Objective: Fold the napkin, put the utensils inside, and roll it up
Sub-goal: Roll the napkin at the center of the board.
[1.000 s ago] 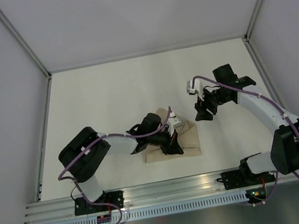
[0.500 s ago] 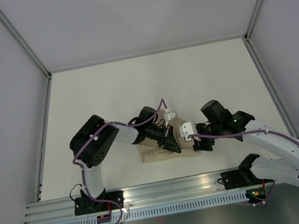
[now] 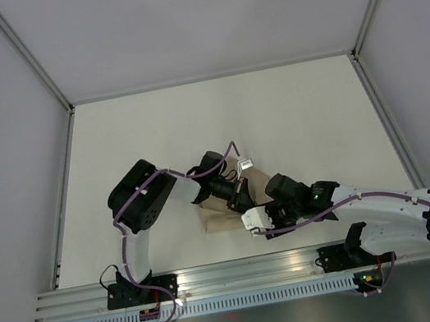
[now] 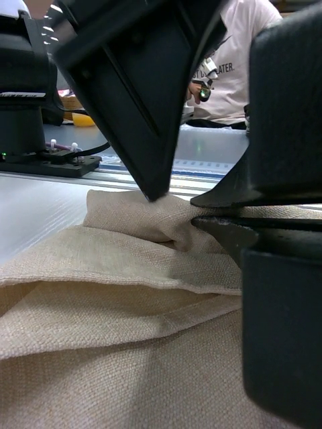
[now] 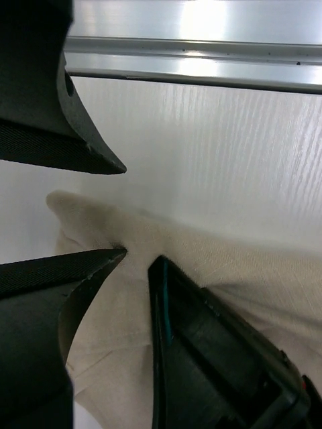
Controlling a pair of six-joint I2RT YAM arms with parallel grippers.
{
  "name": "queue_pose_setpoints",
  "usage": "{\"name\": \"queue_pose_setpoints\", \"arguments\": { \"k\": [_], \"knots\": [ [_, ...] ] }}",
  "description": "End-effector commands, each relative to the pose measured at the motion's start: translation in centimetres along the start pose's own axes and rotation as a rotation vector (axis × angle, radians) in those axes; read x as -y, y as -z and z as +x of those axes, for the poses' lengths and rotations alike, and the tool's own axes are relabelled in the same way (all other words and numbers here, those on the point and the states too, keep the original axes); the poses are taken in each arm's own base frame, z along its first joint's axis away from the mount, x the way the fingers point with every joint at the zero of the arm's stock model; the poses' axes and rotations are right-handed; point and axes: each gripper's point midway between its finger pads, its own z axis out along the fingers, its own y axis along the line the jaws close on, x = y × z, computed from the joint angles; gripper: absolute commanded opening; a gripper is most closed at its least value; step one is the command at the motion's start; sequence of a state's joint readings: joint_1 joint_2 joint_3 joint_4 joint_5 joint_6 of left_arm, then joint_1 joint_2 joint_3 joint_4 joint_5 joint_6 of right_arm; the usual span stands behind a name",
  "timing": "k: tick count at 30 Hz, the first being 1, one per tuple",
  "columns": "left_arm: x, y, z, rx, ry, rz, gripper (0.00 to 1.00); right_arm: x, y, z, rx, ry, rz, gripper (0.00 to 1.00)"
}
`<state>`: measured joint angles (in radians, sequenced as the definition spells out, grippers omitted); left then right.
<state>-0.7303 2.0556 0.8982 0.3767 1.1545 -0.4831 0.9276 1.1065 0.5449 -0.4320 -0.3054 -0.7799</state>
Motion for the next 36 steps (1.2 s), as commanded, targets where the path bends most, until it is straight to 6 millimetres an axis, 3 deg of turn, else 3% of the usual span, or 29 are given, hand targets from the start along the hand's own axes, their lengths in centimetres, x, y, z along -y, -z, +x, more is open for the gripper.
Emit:
{"name": "queue_pose_setpoints", "arguments": {
  "k": [1, 8, 18, 22, 25, 29, 31, 34, 35, 36],
  "knots": [
    [-1.9, -0.1, 1.0, -0.007, 0.087, -0.043, 0.02, 0.7, -1.0, 0.1, -0.037, 0.018, 0.072, 0.54],
    [-2.2, 0.3, 1.0, -0.005, 0.100, -0.041, 0.02, 1.0, -2.3, 0.2, -0.073, 0.046, 0.123, 0.47],
    [-2.5, 0.4, 1.4, -0.028, 0.133, -0.017, 0.02, 1.0, -3.2, 2.3, -0.108, 0.069, 0.193, 0.45],
    [-2.4, 0.6, 0.8, -0.013, 0.093, -0.032, 0.04, 1.1, -3.3, 3.0, -0.138, 0.063, 0.206, 0.14],
    [-1.9, 1.2, -0.6, 0.042, 0.010, -0.072, 0.12, 0.8, -3.1, 2.9, -0.128, 0.057, 0.190, 0.09],
    [0.4, 3.3, -4.5, 0.174, -0.167, -0.157, 0.19, -0.1, -2.9, 3.2, -0.144, 0.011, 0.112, 0.08],
    [0.6, 4.4, -5.9, 0.227, -0.224, -0.219, 0.21, 0.3, -2.8, 3.1, -0.158, -0.018, 0.084, 0.06],
    [0.7, 7.8, -9.3, 0.390, -0.288, -0.376, 0.21, 0.1, -2.4, 3.1, -0.195, -0.070, 0.011, 0.05],
    [0.4, 9.5, -10.2, 0.447, -0.277, -0.427, 0.22, -0.3, -2.0, 3.7, -0.221, -0.099, -0.021, 0.05],
    [-0.3, 11.3, -11.5, 0.534, -0.257, -0.524, 0.22, 0.3, -1.8, 3.1, -0.206, -0.111, -0.025, 0.05]
  ]
}}
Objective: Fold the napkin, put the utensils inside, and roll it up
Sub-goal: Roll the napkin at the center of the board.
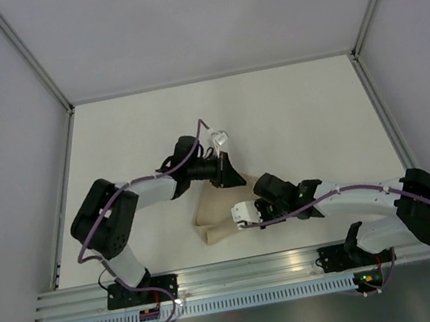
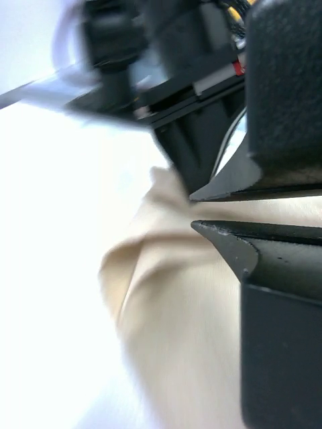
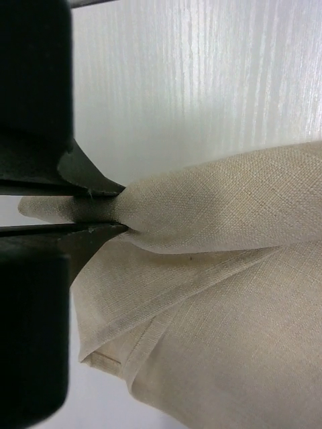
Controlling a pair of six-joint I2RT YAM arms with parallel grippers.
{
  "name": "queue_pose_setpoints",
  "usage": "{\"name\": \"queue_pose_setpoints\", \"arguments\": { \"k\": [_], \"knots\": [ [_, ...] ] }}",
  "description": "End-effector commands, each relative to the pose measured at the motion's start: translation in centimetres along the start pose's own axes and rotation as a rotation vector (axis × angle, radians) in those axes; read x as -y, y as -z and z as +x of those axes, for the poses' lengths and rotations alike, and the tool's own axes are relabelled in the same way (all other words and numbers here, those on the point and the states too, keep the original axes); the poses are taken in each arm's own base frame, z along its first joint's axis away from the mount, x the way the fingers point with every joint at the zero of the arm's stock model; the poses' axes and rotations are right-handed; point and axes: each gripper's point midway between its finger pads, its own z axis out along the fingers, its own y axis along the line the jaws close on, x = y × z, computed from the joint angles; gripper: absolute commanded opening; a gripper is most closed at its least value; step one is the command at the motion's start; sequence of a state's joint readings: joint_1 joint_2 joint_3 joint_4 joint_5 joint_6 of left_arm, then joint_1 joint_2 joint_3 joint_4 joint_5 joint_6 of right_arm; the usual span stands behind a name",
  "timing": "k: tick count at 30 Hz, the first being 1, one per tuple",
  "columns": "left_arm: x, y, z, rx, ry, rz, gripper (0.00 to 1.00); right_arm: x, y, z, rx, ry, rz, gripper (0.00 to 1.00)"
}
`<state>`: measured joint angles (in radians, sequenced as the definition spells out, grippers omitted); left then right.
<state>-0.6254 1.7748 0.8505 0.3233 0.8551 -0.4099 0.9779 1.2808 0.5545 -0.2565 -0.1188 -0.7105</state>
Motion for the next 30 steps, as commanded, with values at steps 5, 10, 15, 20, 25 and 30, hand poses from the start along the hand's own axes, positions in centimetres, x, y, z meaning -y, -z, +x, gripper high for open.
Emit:
{"name": "queue_pose_setpoints", "arguments": {
  "k": [5, 10, 15, 20, 25, 30],
  "knots": [
    [-3.0, 11.9, -10.4, 0.594, -0.179, -0.620, 0.24, -2.9, 2.3, 2.8, -0.134, -0.169, -0.325, 0.05],
    [-0.1, 18.7, -10.7, 0.780, -0.298, -0.782, 0.27, -2.3, 1.8, 3.2, -0.172, -0.246, -0.508, 0.05],
    [-0.1, 22.1, -8.6, 0.877, -0.309, -0.886, 0.30, -0.6, 0.4, 4.2, -0.178, -0.412, -0.622, 0.05],
    [1.6, 19.0, -8.0, 0.751, -0.507, -0.842, 0.29, 2.6, -0.9, 6.4, -0.215, -0.610, -0.596, 0.05],
    [2.4, 12.1, -6.9, 0.558, -0.758, -0.840, 0.28, 3.1, -0.3, 9.2, -0.244, -0.722, -0.632, 0.05],
    [3.7, 6.2, -5.8, 0.403, -0.991, -0.773, 0.32, 1.9, 0.6, 9.8, -0.213, -0.746, -0.806, 0.06]
  ]
}}
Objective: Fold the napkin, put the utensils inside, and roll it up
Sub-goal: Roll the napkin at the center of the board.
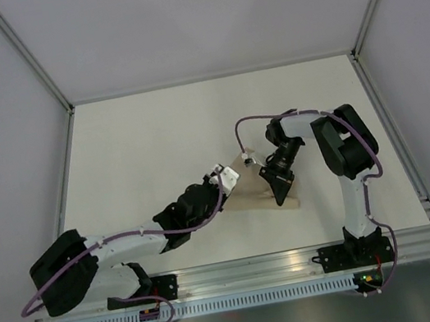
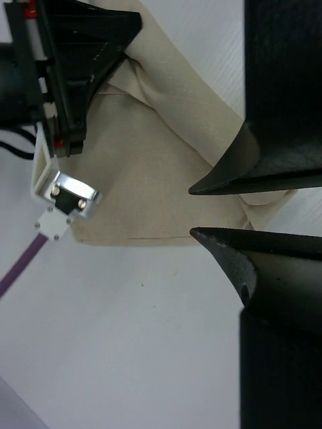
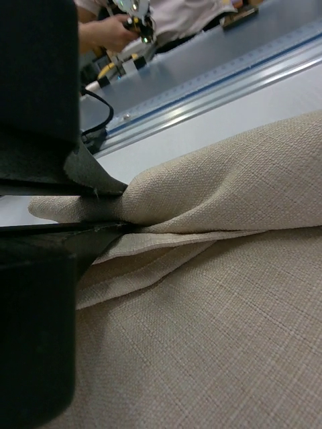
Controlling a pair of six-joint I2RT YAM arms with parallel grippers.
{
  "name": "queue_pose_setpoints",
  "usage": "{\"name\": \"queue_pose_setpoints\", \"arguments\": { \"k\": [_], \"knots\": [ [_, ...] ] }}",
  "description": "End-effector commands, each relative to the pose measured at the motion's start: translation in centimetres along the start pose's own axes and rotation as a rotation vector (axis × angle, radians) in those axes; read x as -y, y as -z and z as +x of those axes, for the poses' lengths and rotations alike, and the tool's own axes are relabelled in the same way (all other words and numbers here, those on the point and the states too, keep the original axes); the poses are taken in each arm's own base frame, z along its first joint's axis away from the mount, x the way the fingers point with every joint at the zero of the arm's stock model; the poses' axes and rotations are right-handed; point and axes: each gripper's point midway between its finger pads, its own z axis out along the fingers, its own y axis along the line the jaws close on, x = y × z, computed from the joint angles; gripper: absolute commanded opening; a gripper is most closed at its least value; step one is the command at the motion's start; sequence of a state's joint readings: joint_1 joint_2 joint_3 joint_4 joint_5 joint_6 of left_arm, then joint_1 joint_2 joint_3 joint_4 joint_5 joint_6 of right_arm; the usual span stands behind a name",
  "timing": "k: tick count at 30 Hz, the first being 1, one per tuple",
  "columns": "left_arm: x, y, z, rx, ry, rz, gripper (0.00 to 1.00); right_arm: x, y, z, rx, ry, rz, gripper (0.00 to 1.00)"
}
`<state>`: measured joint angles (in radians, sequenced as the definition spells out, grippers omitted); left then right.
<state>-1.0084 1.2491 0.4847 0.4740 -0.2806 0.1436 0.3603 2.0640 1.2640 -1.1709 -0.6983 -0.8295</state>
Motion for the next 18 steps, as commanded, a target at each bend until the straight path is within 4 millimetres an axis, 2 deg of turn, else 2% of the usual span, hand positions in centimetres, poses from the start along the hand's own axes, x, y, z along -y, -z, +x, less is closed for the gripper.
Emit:
{"name": "queue_pose_setpoints", "arguments": {
  "k": [1, 3, 6, 10, 13, 17, 18],
  "knots": [
    [1.6, -2.2, -3.4, 0.087, -0.233, 0.012, 0.33, 2.9, -0.6, 2.5, -0.124, 0.070, -0.011, 0.06],
    [2.9, -3.0, -3.7, 0.087, -0.320, 0.061, 0.36, 3.0, -0.8, 2.5, -0.137, 0.086, -0.044, 0.06],
    [5.5, -3.9, -3.3, 0.070, -0.419, 0.162, 0.40, 3.1, -1.0, 2.5, -0.154, 0.087, -0.087, 0.07],
    [8.9, -3.8, -3.1, 0.078, -0.478, 0.287, 0.44, 3.7, -1.2, 2.4, -0.175, 0.086, -0.114, 0.07],
    [11.3, -3.2, -1.8, 0.064, -0.582, 0.339, 0.43, 3.7, -1.3, 2.2, -0.185, 0.062, -0.157, 0.09],
    [13.2, -2.6, 0.1, 0.034, -0.670, 0.367, 0.45, 4.4, -1.3, 1.3, -0.167, 0.034, -0.160, 0.10],
    [13.4, -2.6, 0.8, 0.018, -0.682, 0.375, 0.50, 4.5, -1.3, 1.3, -0.165, 0.035, -0.157, 0.11]
  ]
}}
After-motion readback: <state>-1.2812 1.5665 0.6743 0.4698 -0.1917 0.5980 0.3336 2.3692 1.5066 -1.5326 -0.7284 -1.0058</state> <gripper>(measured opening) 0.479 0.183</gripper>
